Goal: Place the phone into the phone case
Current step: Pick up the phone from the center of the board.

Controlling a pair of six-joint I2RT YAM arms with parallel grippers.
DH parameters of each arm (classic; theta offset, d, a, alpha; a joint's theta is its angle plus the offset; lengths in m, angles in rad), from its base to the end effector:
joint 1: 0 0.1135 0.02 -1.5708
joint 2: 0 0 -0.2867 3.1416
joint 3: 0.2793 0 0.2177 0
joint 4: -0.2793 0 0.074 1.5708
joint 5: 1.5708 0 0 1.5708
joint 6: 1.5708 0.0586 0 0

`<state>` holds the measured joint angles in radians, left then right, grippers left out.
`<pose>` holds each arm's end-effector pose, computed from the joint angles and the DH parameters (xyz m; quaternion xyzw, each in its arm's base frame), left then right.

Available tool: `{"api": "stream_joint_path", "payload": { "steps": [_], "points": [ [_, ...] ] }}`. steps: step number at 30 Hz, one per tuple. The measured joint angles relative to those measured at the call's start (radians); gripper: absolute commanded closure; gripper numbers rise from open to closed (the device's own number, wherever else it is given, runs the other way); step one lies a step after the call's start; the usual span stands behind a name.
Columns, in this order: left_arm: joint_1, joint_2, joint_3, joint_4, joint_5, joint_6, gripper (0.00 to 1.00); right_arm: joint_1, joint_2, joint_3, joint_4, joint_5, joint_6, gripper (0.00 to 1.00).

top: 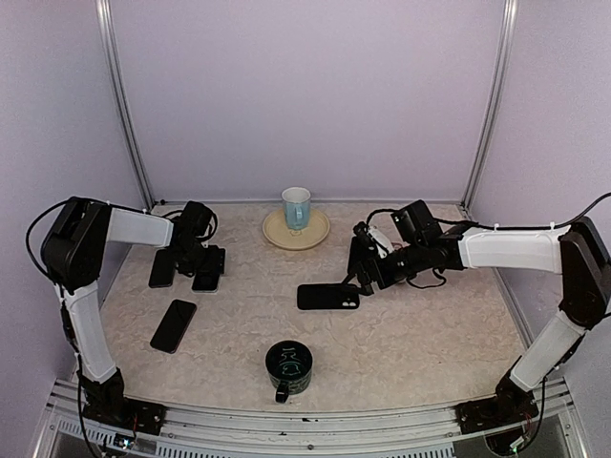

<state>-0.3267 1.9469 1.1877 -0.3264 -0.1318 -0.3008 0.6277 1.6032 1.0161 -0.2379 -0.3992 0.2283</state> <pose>0.3624 -0.1147 0.1628 -0.0033 0.9687 -0.0132 0.2477 0.2485 0.2085 0.2401 -0.2519 0.8803 0.3162 0.2482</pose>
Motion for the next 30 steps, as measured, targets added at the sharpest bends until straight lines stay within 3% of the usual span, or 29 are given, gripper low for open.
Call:
{"api": "stream_joint_path", "payload": {
  "steps": [4,17,23,30],
  "points": [
    [-0.004,0.013,0.016,-0.004,-0.006,0.000,0.23,0.000,-0.001,0.000,0.000,-0.001,0.000,0.00],
    [-0.040,0.035,0.047,0.000,-0.005,0.005,0.61,-0.030,0.022,0.048,0.000,-0.053,0.002,0.00],
    [-0.062,0.032,0.048,0.004,0.023,0.022,0.83,-0.046,0.090,0.103,0.001,-0.082,0.007,0.00],
    [-0.126,0.029,0.044,0.030,0.061,0.030,0.90,-0.047,0.169,0.153,-0.005,-0.101,0.018,0.00]
  ]
}}
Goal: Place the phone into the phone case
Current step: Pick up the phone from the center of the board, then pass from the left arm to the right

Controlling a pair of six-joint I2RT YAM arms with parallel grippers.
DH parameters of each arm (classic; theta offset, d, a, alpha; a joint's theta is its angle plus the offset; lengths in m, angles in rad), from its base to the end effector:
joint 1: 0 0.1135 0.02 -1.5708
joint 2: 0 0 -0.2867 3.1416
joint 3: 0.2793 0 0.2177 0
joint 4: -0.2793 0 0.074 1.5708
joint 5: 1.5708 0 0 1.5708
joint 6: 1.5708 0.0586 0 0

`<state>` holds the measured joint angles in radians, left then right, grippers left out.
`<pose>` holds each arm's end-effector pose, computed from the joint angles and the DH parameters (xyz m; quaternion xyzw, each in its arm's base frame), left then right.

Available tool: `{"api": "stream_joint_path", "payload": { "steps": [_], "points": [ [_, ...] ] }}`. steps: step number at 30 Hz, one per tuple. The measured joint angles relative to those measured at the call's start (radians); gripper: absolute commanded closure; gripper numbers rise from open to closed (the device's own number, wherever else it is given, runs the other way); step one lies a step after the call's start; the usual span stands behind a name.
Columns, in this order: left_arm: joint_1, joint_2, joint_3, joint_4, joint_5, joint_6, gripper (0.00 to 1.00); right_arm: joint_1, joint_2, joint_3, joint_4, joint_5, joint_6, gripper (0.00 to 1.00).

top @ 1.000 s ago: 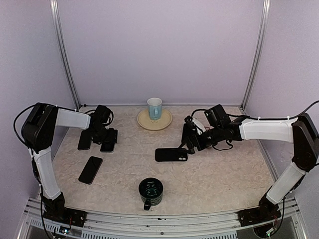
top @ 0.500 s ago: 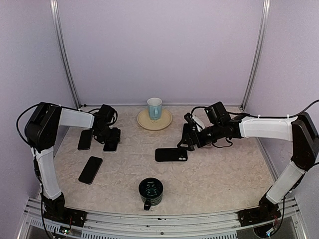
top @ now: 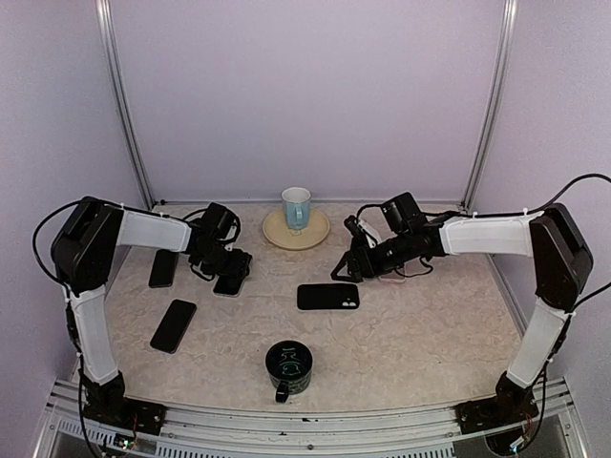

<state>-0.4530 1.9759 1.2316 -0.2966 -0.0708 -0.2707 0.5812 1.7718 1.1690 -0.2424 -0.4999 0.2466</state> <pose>0.3565 -0.1689 0.1651 0.0786 0.9613 -0.0607 0.2568 0.2912 0.2249 0.2314 -0.2374 0.8786 0.3500 0.2218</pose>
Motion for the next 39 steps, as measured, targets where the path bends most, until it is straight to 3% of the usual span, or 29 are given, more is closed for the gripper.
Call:
{"api": "stream_joint_path", "payload": {
  "steps": [8,24,39],
  "points": [
    [-0.054,-0.044,-0.054,0.071,0.029,0.022,1.00,0.000,0.026,0.035,0.004,-0.064,0.061,0.00],
    [-0.171,-0.140,-0.110,0.252,0.068,0.126,1.00,-0.005,0.099,0.185,-0.015,-0.131,0.166,0.03],
    [-0.308,-0.256,-0.169,0.375,0.068,0.275,1.00,-0.010,0.156,0.245,-0.040,-0.198,0.243,0.19]
  ]
}}
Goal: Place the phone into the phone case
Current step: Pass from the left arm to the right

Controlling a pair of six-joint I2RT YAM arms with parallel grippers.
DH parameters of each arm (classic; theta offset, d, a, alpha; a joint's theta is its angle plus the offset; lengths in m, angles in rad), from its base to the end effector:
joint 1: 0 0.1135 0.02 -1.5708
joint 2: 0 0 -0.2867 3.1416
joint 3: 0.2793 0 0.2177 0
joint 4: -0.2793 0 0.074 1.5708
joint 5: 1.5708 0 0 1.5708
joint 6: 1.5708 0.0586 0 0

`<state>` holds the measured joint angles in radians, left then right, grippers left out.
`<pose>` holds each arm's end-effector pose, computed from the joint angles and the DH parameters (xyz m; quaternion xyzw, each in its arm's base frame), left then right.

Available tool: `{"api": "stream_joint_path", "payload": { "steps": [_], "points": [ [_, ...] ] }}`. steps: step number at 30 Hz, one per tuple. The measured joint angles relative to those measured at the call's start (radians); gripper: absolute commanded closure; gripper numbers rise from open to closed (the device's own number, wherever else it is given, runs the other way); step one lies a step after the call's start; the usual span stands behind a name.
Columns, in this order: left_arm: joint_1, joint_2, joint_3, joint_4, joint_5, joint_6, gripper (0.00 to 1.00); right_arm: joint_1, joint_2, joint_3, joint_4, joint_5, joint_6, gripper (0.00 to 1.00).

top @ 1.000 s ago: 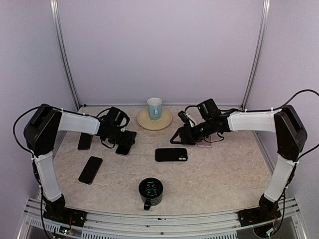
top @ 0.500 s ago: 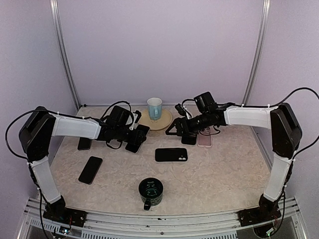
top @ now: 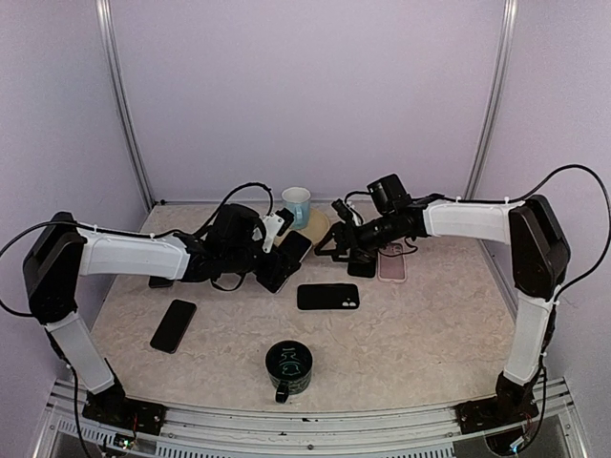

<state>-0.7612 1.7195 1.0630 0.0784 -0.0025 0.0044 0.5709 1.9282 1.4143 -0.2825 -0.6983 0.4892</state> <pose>0.2723 -0.2592 0.2444 0.3279 0.8159 -0.1749 0.4429 0.3290 0.2561 0.2465 -0.1646 0.8641 0.4527 0.1460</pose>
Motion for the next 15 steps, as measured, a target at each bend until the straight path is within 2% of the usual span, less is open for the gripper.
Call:
{"api": "stream_joint_path", "payload": {
  "steps": [15],
  "points": [
    [-0.090,0.000,0.000,0.004,-0.029,0.101,1.00,0.000,0.043,0.049,0.025,-0.080,0.057,0.29]
  ]
}}
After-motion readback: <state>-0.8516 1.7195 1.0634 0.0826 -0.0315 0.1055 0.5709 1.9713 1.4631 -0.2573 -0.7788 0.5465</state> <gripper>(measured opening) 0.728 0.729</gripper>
